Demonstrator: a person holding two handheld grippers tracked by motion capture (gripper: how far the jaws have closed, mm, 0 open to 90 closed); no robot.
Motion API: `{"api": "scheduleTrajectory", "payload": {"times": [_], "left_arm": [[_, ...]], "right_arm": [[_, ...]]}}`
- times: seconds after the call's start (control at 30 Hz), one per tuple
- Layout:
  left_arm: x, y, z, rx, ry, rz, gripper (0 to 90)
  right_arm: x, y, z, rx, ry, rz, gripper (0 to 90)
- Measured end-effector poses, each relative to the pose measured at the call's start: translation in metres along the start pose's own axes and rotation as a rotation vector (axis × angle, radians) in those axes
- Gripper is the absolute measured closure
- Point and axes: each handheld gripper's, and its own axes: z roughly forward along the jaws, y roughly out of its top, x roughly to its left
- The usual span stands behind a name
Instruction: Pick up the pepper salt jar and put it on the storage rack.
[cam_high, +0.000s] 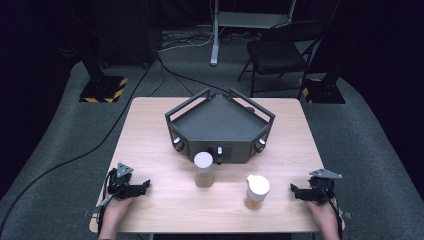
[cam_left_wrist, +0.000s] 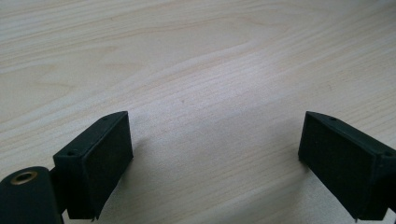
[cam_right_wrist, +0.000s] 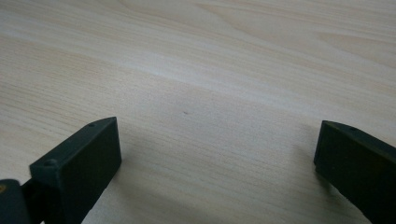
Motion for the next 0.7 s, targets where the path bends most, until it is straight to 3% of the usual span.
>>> {"api": "scheduleTrajectory", "payload": {"times": [0.7], "left_arm": [[0.0017,0.001,0.0004,0.006,-0.011,0.011,7.1]], "right_arm": [[-0.0005,0.0005,0.0005,0.0,0.005,-0.006,0.0]]}}
